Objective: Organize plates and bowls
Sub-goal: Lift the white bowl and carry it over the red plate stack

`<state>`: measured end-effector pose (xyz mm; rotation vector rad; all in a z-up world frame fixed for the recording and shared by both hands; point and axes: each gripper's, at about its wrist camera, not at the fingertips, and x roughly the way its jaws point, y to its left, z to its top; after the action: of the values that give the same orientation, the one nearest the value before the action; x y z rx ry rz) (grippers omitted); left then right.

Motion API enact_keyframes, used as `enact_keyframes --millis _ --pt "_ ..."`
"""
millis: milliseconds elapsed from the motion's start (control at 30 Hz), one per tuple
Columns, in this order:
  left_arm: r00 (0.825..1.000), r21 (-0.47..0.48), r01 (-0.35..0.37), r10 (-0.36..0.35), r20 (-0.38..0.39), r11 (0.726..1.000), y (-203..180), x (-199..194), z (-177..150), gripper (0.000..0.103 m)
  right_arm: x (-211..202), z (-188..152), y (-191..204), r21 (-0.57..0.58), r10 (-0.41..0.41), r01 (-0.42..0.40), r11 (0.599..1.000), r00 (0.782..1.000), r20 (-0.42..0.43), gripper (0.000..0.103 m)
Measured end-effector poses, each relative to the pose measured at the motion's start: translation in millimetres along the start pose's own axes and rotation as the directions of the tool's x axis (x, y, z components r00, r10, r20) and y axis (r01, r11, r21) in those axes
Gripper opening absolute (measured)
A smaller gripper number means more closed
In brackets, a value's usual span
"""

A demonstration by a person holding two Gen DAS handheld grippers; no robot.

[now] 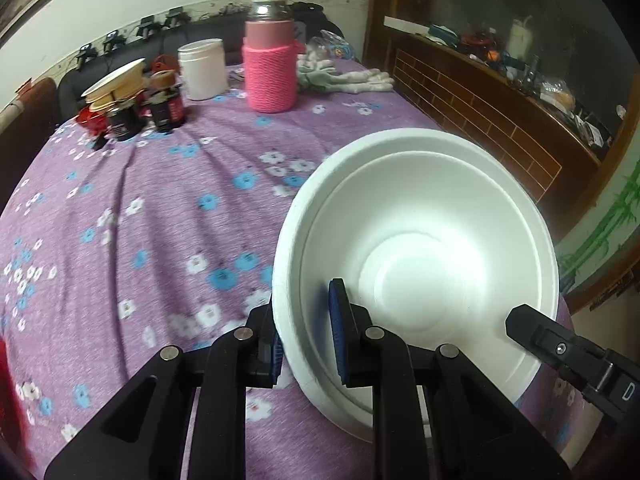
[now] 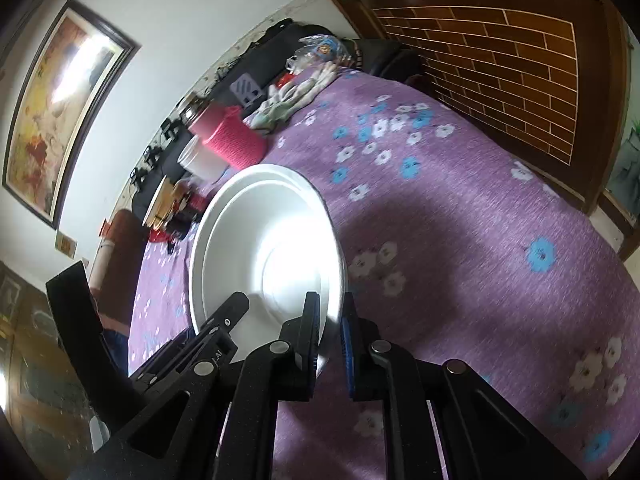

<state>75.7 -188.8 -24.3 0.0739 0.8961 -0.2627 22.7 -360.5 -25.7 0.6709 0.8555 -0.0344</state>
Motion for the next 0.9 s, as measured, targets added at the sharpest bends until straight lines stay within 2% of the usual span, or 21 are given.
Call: enact_keyframes --millis 500,900 --pt "0.999 -0.093 -0.04 0.041 0.016 0.995 62.0 -31.9 -36.7 0.016 2.9 -44.6 48.6 -0.095 0.035 -0.039 0.995 0.999 -0.041 0.009" --pt "0.994 -0.195 -0.086 0.096 0.045 0.977 122.1 -70.5 -68.3 0.016 11.8 -82.5 103.2 -0.211 0.09 -0.109 0.971 0.991 -0.096 0.009"
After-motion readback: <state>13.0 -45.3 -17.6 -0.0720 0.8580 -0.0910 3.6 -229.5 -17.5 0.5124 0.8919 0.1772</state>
